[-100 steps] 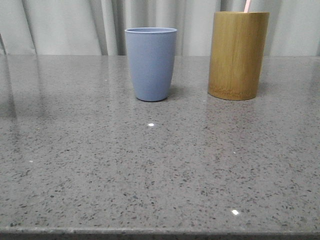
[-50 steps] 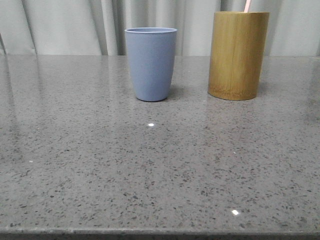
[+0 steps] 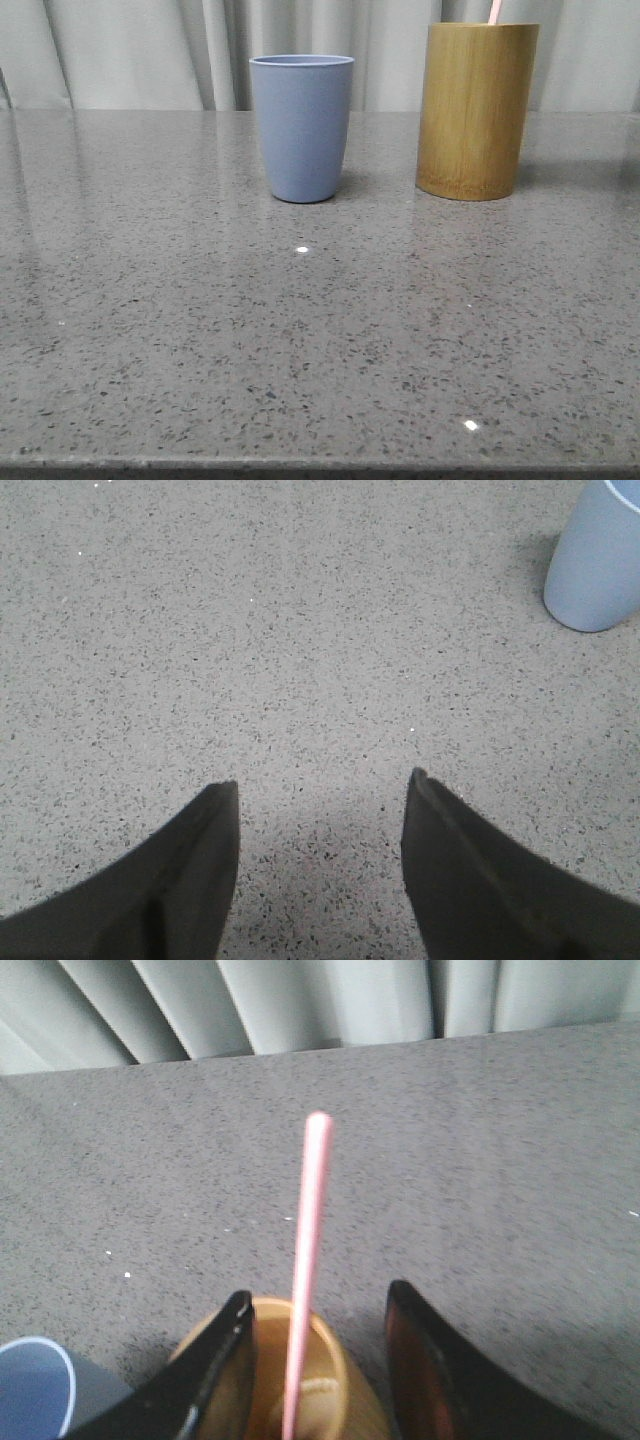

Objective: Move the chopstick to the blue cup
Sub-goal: 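Reach the right gripper above the pink stick in the bamboo holder, then grasp the pink stick with the right gripper and lift it out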

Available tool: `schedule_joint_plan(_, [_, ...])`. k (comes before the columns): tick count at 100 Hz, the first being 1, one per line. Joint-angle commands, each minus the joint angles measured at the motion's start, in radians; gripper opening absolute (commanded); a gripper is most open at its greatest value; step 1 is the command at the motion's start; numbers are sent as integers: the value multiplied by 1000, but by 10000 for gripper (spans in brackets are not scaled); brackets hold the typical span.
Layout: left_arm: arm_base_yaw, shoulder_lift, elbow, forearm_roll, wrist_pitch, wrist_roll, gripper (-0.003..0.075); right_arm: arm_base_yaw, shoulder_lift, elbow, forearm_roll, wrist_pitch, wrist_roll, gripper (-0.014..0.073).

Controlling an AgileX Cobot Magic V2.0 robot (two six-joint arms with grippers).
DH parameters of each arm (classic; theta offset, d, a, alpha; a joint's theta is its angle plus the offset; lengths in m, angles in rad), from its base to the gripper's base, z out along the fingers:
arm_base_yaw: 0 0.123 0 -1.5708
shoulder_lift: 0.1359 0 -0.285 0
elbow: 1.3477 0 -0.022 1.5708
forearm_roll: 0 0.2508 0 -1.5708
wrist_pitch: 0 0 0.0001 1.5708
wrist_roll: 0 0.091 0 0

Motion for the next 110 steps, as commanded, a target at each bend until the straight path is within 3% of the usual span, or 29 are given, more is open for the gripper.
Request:
schedule_joint_plan(1, [2,-7,-27,0,-75,-12,368,13,25,-77,18,-55,-10,333])
schedule_joint_plan(47, [2,-7,-27,9,-77,-12,368,13,155,-130,29,-92,-10,325])
schedule_joint_plan(55, [2,-7,-27,13,-77,-12,368,13,155,-130,29,-97,-10,266])
schedule_joint_plan(80, [2,-7,-27,14,-77,-12,368,13,155,-130,29,-104,-10,-37])
schedule_joint_plan(92, [2,-7,-27,14,-75,-12,368,13,155,-130,31,-106,-10,-85])
schedule_joint_plan(110, [2,-7,-27,20,-75,-12,368,13,128,-140,48,-105,-10,-85])
